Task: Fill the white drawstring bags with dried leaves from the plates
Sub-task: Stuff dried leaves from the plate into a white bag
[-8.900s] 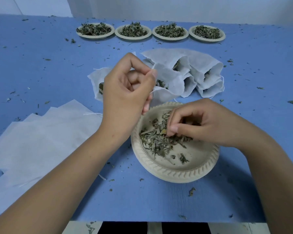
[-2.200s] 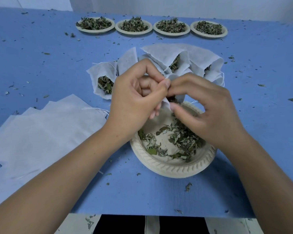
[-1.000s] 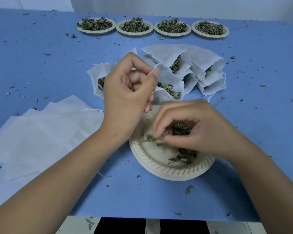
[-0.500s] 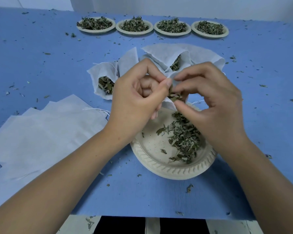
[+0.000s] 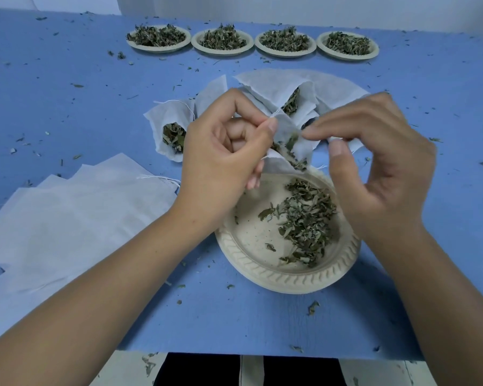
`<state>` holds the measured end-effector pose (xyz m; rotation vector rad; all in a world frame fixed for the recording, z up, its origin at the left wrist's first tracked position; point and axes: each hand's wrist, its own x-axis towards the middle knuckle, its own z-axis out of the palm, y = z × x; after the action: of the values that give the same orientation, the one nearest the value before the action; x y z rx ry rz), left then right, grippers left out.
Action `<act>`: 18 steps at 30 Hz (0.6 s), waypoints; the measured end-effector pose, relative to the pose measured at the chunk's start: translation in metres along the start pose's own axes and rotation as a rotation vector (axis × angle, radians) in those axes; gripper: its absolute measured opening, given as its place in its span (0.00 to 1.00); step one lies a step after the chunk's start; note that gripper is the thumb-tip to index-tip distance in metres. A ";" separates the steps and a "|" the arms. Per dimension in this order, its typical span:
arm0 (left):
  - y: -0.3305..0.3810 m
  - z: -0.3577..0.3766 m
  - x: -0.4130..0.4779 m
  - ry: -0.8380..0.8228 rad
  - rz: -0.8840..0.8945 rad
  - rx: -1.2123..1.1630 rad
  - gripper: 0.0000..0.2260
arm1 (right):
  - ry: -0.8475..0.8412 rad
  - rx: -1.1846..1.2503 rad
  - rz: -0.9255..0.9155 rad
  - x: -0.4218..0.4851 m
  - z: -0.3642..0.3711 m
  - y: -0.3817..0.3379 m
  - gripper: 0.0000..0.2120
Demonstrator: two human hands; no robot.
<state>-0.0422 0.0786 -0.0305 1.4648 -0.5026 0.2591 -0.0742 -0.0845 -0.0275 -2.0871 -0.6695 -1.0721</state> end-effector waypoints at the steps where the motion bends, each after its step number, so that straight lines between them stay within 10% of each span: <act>1: 0.001 0.000 0.000 -0.005 -0.002 -0.007 0.10 | -0.038 -0.019 -0.001 0.000 0.000 -0.001 0.11; 6: 0.004 0.002 -0.003 -0.088 0.028 -0.013 0.09 | -0.394 -0.092 0.051 -0.005 0.011 0.000 0.17; 12: -0.001 -0.002 0.002 0.037 0.000 -0.018 0.10 | -0.046 0.334 0.325 0.006 -0.012 0.008 0.23; 18: -0.001 -0.003 0.004 0.083 -0.007 -0.017 0.10 | -0.669 0.003 0.511 0.001 -0.009 0.015 0.32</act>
<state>-0.0378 0.0813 -0.0301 1.4335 -0.4314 0.3080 -0.0675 -0.1010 -0.0282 -2.4301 -0.3868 -0.0788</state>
